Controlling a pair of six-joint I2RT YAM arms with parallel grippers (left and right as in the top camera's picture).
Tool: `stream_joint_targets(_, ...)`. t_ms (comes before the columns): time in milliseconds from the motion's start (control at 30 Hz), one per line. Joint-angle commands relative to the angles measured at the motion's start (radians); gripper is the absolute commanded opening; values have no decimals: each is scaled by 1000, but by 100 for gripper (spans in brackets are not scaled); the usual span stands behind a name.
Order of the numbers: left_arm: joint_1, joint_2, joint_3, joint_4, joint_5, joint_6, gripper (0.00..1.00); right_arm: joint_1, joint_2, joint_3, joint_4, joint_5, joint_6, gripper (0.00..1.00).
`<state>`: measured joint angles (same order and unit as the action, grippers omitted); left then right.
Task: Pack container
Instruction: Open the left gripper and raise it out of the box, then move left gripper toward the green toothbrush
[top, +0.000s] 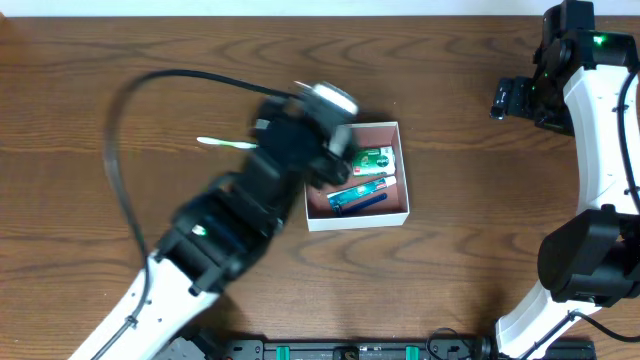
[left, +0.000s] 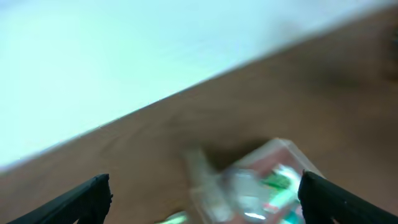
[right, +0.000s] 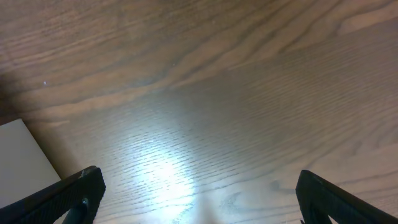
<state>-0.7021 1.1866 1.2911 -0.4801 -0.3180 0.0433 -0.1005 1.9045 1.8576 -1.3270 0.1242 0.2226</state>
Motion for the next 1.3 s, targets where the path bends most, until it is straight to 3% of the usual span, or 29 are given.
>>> stream_joint_targets(0, 145, 23, 11, -39, -155, -336, 96, 3, -18, 12, -2, 6, -11, 99)
stream_joint_targets(33, 216, 43, 11, -59, -154, -452, 96, 2, -18, 12, -1, 6, -11, 99)
stream_joint_targets(133, 339, 90, 11, -74, -87, -602, 96, 2, -18, 12, -2, 6, -11, 99)
stream_joint_targets(267, 478, 196, 11, -35, 137, -673, 97, 3, -18, 12, -1, 6, -11, 99)
stream_joint_targets(533, 489, 391, 5, -35, 291, -740, 98, 3, -18, 12, -2, 6, -11, 99)
stream_joint_targets(733, 490, 513, 6, -58, 282, -1011, 98, 3, -18, 12, -2, 6, -11, 99)
stream_joint_targets(1000, 490, 620, 63, -145, 330, -1051, 98, 3, -18, 12, -2, 6, -11, 99)
stream_joint_targets(1267, 491, 698, 250, -333, 361, -1049, 98, 3, -18, 12, -2, 6, -11, 99)
